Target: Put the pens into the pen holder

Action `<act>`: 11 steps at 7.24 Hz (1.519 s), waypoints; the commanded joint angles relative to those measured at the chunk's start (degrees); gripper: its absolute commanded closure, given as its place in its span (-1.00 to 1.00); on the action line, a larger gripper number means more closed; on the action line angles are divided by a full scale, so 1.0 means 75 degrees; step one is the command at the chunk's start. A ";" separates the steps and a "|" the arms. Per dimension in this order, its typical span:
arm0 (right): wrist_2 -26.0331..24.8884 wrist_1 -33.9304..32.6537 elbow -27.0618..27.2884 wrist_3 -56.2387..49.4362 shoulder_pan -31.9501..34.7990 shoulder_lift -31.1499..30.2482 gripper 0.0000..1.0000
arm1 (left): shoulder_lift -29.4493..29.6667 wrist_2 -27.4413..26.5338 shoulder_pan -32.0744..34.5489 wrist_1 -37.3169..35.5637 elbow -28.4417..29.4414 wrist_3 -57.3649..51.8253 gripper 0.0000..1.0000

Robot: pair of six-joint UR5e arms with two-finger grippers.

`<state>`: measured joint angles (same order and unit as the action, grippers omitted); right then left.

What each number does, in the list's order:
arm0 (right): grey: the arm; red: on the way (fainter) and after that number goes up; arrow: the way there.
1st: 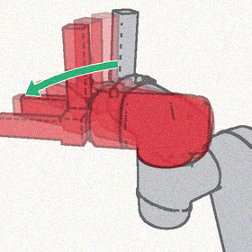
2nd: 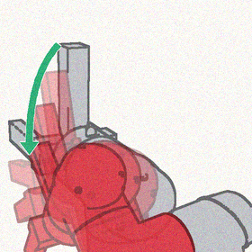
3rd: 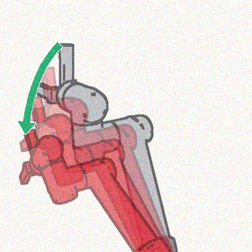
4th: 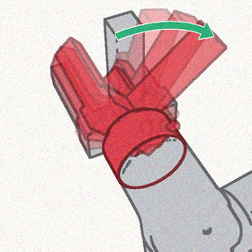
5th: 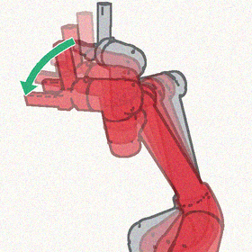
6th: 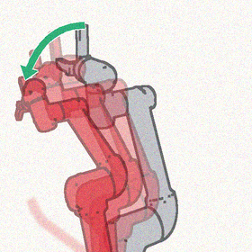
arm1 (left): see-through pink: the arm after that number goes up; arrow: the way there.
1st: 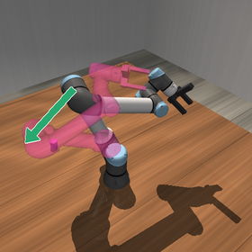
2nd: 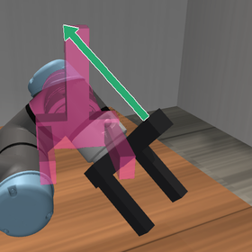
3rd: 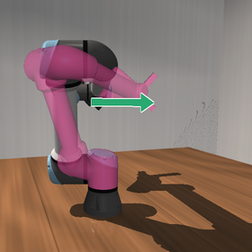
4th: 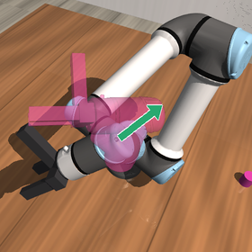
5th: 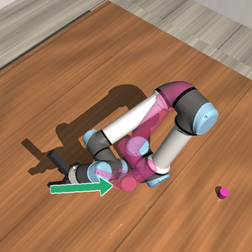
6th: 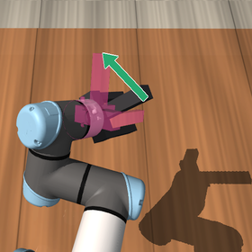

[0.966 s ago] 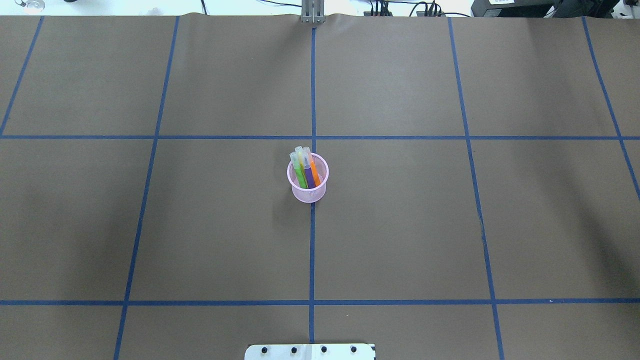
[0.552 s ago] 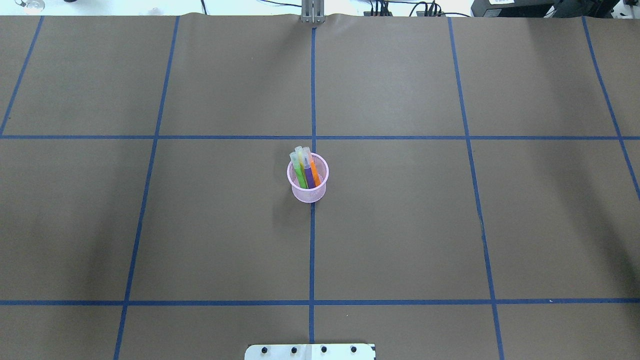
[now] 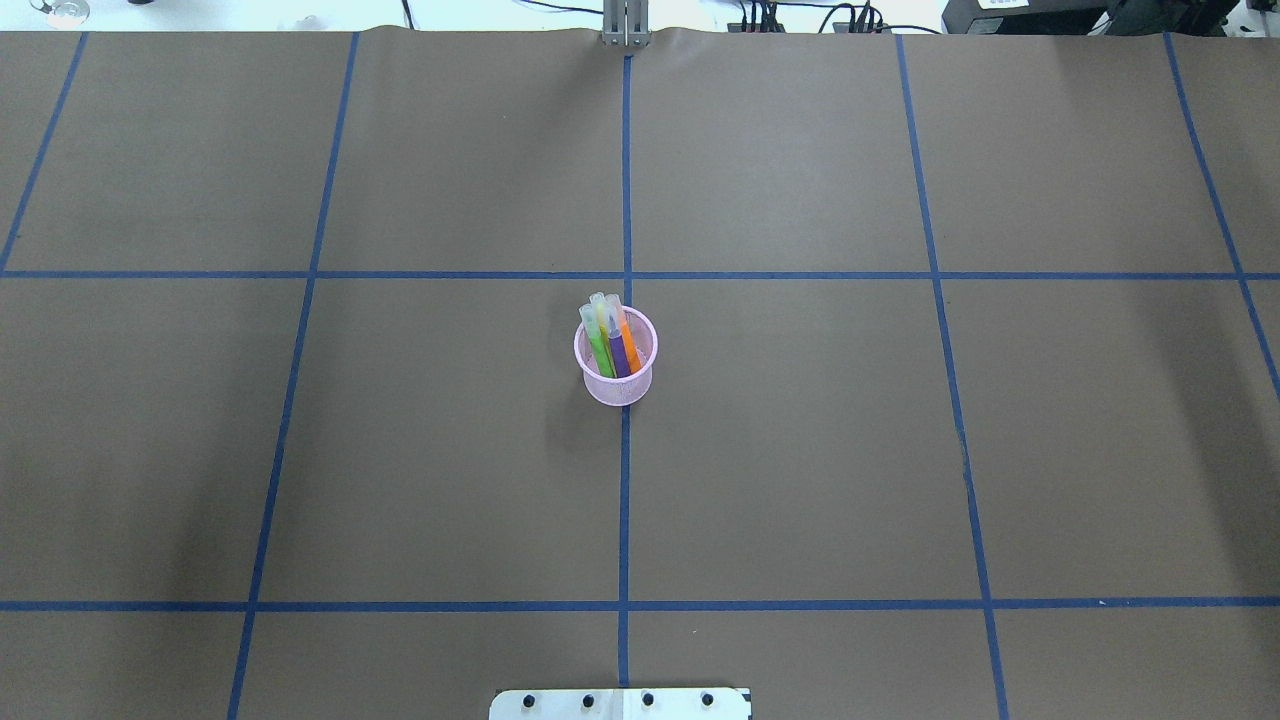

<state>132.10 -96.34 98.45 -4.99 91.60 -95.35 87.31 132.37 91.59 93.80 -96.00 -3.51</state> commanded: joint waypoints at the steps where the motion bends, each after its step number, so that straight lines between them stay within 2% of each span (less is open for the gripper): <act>1: 0.0000 0.0002 -0.0026 -0.0154 0.0138 -0.0211 -0.99 | -0.0052 -0.0013 -0.0013 -0.0014 -0.0044 0.0116 -0.99; 11: 0.0024 0.0002 0.0150 -0.0179 0.0138 -0.0153 -0.99 | -0.0040 -0.0013 -0.0013 -0.0014 0.0003 0.0117 -0.99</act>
<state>132.27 -96.33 99.32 -6.33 92.64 -96.58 87.01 132.24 91.49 93.69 -96.03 -2.64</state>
